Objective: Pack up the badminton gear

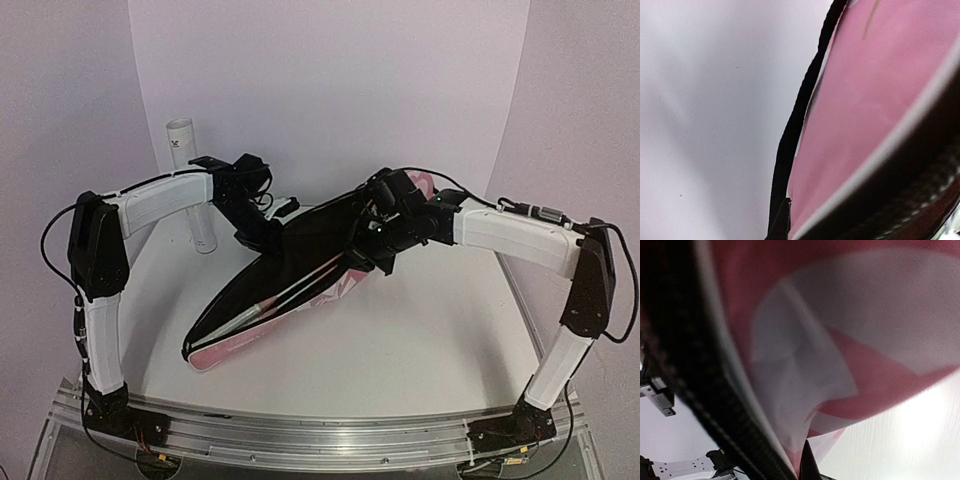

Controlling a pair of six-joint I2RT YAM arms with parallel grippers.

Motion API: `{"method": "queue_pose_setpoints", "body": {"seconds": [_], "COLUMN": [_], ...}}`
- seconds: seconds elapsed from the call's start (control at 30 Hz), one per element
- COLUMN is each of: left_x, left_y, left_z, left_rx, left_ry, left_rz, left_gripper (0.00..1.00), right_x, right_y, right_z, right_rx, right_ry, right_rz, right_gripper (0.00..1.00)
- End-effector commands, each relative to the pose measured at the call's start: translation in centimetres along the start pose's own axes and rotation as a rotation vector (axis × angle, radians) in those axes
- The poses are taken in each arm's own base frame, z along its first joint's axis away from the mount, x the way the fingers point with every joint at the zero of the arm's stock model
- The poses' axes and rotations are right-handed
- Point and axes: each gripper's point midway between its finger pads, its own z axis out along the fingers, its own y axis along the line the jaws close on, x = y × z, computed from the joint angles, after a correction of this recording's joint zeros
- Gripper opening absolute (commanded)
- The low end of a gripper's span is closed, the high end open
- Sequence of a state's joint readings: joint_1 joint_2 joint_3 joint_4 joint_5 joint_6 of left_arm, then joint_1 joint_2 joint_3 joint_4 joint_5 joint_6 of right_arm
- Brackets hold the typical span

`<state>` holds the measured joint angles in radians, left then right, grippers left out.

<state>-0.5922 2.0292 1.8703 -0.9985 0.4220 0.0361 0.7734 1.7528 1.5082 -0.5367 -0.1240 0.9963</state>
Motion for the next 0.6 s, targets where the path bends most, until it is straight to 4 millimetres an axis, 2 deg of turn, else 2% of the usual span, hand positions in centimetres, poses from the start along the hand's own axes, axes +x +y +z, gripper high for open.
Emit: {"method": "queue_pose_setpoints", "body": {"seconds": [0.0,0.13,0.2,0.23,0.3,0.37,0.47,0.57], "left_x": [1.5,2.3,2.8,3.3,3.9,4.2,4.1,3.4], "left_y": [-1.6,-3.3,-3.7,-3.7,-3.7,-3.7,-3.9,-4.2], "left_z": [-0.6,-0.2,0.5,0.8,1.3,1.5,1.3,0.5], "left_rx": [-0.054,0.017,0.047,0.059,0.074,0.081,0.088,0.079], "left_ry": [0.032,0.041,0.056,0.071,0.091,0.095,0.088,0.066], "left_rz": [0.126,0.161,0.163,0.155,0.14,0.132,0.13,0.145], "left_gripper": [0.0,0.0,0.0,0.0,0.0,0.0,0.0,0.0], "right_x": [4.1,4.7,5.3,5.5,5.5,5.0,4.1,1.9], "right_y": [-2.3,-2.1,-2.4,-2.3,-2.4,-3.4,-4.4,-3.2], "right_z": [3.7,3.7,3.5,3.1,1.9,0.2,-3.4,-7.8], "right_rx": [0.055,0.049,0.043,0.036,0.036,0.084,0.157,0.171], "right_ry": [0.156,0.156,0.179,0.183,0.181,0.158,0.108,0.022], "right_rz": [0.015,-0.078,-0.11,-0.127,-0.156,-0.173,-0.226,-0.297], "right_gripper": [0.0,0.02,0.14,0.23,0.36,0.46,0.55,0.61]}}
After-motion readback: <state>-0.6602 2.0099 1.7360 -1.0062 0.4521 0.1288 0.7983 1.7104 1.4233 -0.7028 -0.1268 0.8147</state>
